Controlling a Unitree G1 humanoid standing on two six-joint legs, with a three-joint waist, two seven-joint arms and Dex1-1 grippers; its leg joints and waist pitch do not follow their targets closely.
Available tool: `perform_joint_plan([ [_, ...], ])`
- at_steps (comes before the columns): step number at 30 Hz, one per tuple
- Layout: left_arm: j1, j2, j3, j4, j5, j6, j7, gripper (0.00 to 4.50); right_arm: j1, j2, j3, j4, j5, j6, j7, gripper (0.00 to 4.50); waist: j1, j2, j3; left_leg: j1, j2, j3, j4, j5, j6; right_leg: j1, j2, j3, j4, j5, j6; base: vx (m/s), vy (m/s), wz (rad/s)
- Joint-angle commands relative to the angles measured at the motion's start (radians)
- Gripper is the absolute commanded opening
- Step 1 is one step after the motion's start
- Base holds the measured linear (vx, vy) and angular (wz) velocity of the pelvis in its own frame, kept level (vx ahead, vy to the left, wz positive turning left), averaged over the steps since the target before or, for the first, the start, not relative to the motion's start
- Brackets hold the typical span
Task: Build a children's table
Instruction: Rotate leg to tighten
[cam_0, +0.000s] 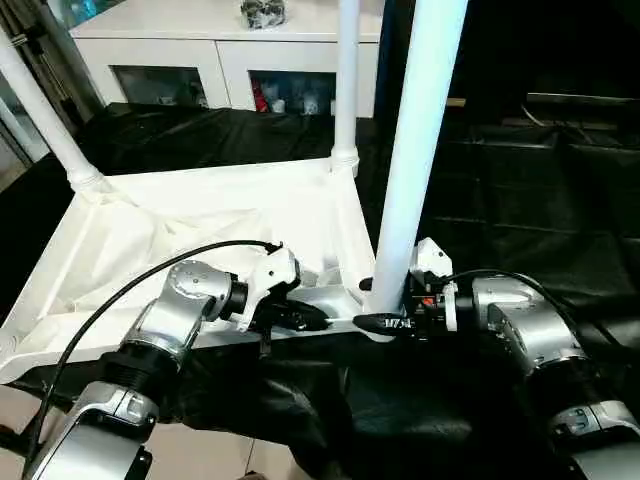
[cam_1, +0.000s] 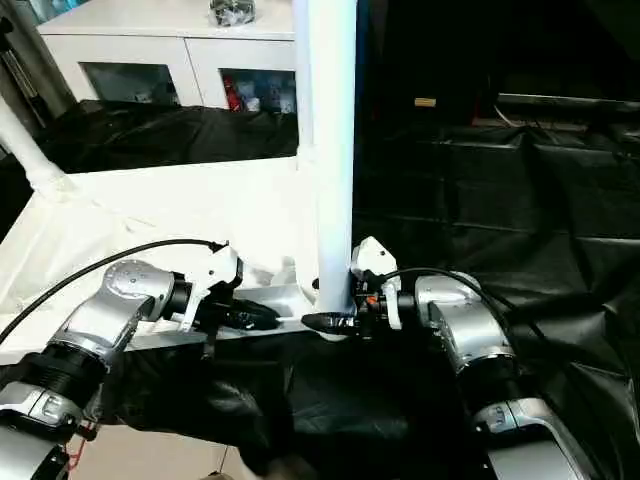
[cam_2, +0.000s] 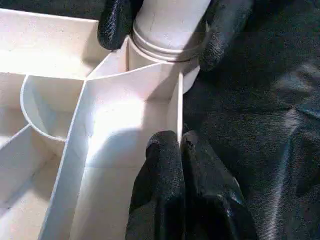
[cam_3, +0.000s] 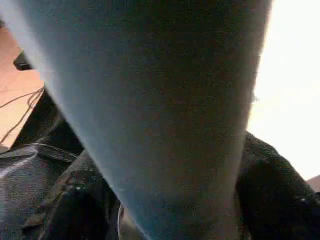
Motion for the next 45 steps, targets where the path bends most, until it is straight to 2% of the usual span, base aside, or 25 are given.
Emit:
perform_joint_plan([
  [1, -0.019, -0.020, -0.002, -0.060, -0.034, -0.008, 0.011, 0.00, 0.023, 0.022, 0.065, -0.036, 0.007, 0.018, 0.053, 2.97, -0.001, -0.012, -0.067, 0.006, 0.015, 0.007, -0.059, -0.127, 0.107, 0.060, -0.037, 0.029, -0.050, -0.058, -0.291, 0.000, 0.000, 0.00],
  [2, -0.018, -0.021, -0.002, -0.060, -0.034, -0.007, 0.011, 0.00, 0.026, 0.022, 0.066, -0.039, 0.007, 0.020, 0.053, 2.78, -0.001, -0.012, -0.067, 0.006, 0.015, 0.007, -0.059, -0.127, 0.106, 0.060, -0.038, 0.029, -0.050, -0.060, -0.290, 0.000, 0.000, 0.00],
  [8, -0.019, -0.025, -0.001, -0.054, -0.033, -0.007, 0.015, 0.00, 0.034, 0.029, 0.060, -0.041, 0.010, 0.036, 0.034, 2.58, 0.000, -0.010, -0.066, 0.006, 0.015, 0.006, -0.061, -0.147, 0.095, 0.060, -0.038, 0.029, -0.053, -0.090, -0.282, 0.000, 0.000, 0.00],
  [13, -0.036, -0.059, 0.023, -0.023, -0.027, -0.004, 0.091, 0.00, 0.030, 0.081, 0.018, 0.012, 0.004, 0.037, -0.090, 2.54, -0.002, -0.013, -0.064, 0.005, 0.015, 0.006, -0.062, -0.152, 0.083, 0.059, -0.039, 0.030, -0.054, -0.108, -0.276, 0.000, 0.000, 0.00],
  [15, -0.058, -0.086, 0.035, 0.009, -0.010, -0.003, 0.166, 0.00, 0.007, 0.123, -0.014, 0.073, -0.016, 0.037, -0.224, 2.54, -0.007, -0.013, -0.060, 0.005, 0.012, 0.005, -0.065, -0.189, 0.062, 0.057, -0.039, 0.029, -0.062, -0.183, -0.260, 0.000, 0.000, 0.00],
  [16, -0.083, -0.115, 0.045, 0.043, 0.007, 0.003, 0.243, 0.00, -0.017, 0.163, -0.042, 0.135, -0.034, 0.035, -0.350, 2.53, -0.009, -0.015, -0.060, 0.007, 0.011, 0.006, -0.066, -0.198, 0.056, 0.056, -0.039, 0.030, -0.064, -0.208, -0.253, 0.000, 0.000, 0.00],
  [17, -0.094, -0.128, 0.050, 0.057, 0.015, 0.008, 0.278, 0.00, -0.028, 0.181, -0.054, 0.164, -0.040, 0.035, -0.405, 2.52, -0.018, -0.012, -0.054, 0.007, 0.007, 0.004, -0.069, -0.225, 0.029, 0.053, -0.040, 0.030, -0.070, -0.278, -0.234, 0.000, 0.000, 0.00],
  [18, -0.104, -0.141, 0.052, 0.070, 0.021, 0.009, 0.308, 0.00, -0.038, 0.197, -0.062, 0.187, -0.043, 0.030, -0.446, 2.52, -0.020, -0.012, -0.057, 0.012, 0.006, 0.001, -0.071, -0.242, 0.015, 0.056, -0.043, 0.029, -0.075, -0.329, -0.213, 0.000, 0.000, 0.00],
  [20, -0.135, -0.191, 0.061, 0.110, 0.041, 0.017, 0.420, 0.00, -0.074, 0.253, -0.091, 0.259, -0.049, 0.020, -0.586, 2.51, -0.027, -0.012, -0.057, 0.008, 0.006, 0.001, -0.070, -0.236, 0.017, 0.054, -0.041, 0.031, -0.077, -0.310, -0.208, 0.000, 0.000, 0.00],
  [21, -0.144, -0.206, 0.062, 0.122, 0.048, 0.017, 0.456, 0.00, -0.088, 0.272, -0.105, 0.282, -0.046, 0.029, -0.634, 2.51, -0.033, -0.008, -0.057, 0.005, 0.005, 0.000, -0.071, -0.234, 0.014, 0.055, -0.040, 0.030, -0.075, -0.302, -0.210, 0.000, 0.000, 0.00],
  [23, -0.153, -0.223, 0.065, 0.133, 0.052, 0.024, 0.491, 0.00, -0.105, 0.292, -0.112, 0.307, -0.052, 0.033, -0.693, 2.51, -0.033, -0.009, -0.062, 0.008, 0.004, 0.001, -0.067, -0.216, 0.021, 0.056, -0.039, 0.029, -0.073, -0.265, -0.216, 0.000, 0.000, 0.00],
  [25, -0.161, -0.259, 0.060, 0.136, 0.056, 0.040, 0.525, 0.00, -0.136, 0.336, -0.116, 0.352, -0.065, 0.022, -0.766, 2.51, -0.035, -0.009, -0.061, 0.002, 0.004, 0.002, -0.066, -0.197, 0.032, 0.056, -0.039, 0.029, -0.070, -0.224, -0.228, 0.000, 0.000, 0.00],
  [27, -0.160, -0.270, 0.056, 0.135, 0.057, 0.037, 0.516, 0.00, -0.147, 0.355, -0.125, 0.366, -0.062, 0.007, -0.762, 2.51, -0.032, -0.008, -0.065, 0.002, 0.003, 0.002, -0.064, -0.182, 0.049, 0.059, -0.039, 0.028, -0.067, -0.185, -0.240, 0.000, 0.000, 0.00],
  [28, -0.162, -0.272, 0.055, 0.140, 0.058, 0.033, 0.514, 0.00, -0.155, 0.361, -0.132, 0.378, -0.062, -0.001, -0.765, 3.07, -0.031, -0.009, -0.066, 0.001, 0.003, 0.002, -0.063, -0.176, 0.055, 0.060, -0.039, 0.027, -0.066, -0.172, -0.242, 0.000, 0.000, 0.00],
  [31, -0.157, -0.267, 0.046, 0.135, 0.058, 0.026, 0.488, 0.00, -0.163, 0.368, -0.141, 0.385, -0.052, -0.011, -0.741, 3.27, -0.033, -0.007, -0.064, 0.001, 0.005, 0.002, -0.064, -0.180, 0.070, 0.060, -0.038, 0.026, -0.065, -0.151, -0.255, 0.000, 0.000, 0.00],
  [33, -0.141, -0.238, 0.033, 0.119, 0.051, 0.013, 0.425, 0.00, -0.171, 0.351, -0.129, 0.388, -0.062, -0.032, -0.698, 3.66, -0.034, -0.006, -0.063, 0.002, 0.006, 0.002, -0.066, -0.201, 0.067, 0.061, -0.039, 0.026, -0.067, -0.178, -0.255, 0.000, 0.000, 0.00],
  [37, -0.127, -0.209, 0.025, 0.103, 0.046, 0.016, 0.376, 0.00, -0.172, 0.321, -0.113, 0.385, -0.082, -0.055, -0.655, 3.77, -0.041, -0.006, -0.064, 0.000, 0.007, 0.001, -0.065, -0.198, 0.070, 0.062, -0.040, 0.026, -0.064, -0.154, -0.264, 0.000, 0.000, 0.00],
  [38, -0.117, -0.186, 0.022, 0.091, 0.040, 0.013, 0.336, 0.00, -0.160, 0.292, -0.091, 0.357, -0.083, -0.059, -0.563, 3.77, -0.044, -0.010, -0.065, 0.000, 0.007, 0.002, -0.064, -0.193, 0.075, 0.063, -0.038, 0.026, -0.063, -0.141, -0.270, 0.000, 0.000, 0.00],
  [39, -0.110, -0.166, 0.019, 0.083, 0.036, 0.005, 0.302, 0.00, -0.143, 0.260, -0.065, 0.325, -0.085, -0.065, -0.468, 3.77, -0.042, -0.010, -0.066, -0.001, 0.007, 0.003, -0.063, -0.186, 0.086, 0.066, -0.038, 0.024, -0.060, -0.125, -0.277, 0.000, 0.000, 0.00],
  [41, -0.106, -0.153, 0.016, 0.078, 0.035, -0.001, 0.281, 0.00, -0.130, 0.239, -0.051, 0.301, -0.082, -0.066, -0.410, 3.77, -0.041, -0.011, -0.066, -0.005, 0.009, 0.005, -0.059, -0.162, 0.106, 0.067, -0.038, 0.024, -0.055, -0.087, -0.288, 0.000, 0.000, 0.00],
  [45, -0.080, -0.100, 0.008, 0.038, 0.007, -0.025, 0.155, 0.00, -0.081, 0.140, -0.015, 0.196, -0.048, -0.058, -0.188, 3.77, -0.022, -0.012, -0.066, 0.003, 0.014, 0.008, -0.058, -0.164, 0.123, 0.062, -0.038, 0.026, -0.056, -0.100, -0.295, 0.000, 0.000, 0.00],
])
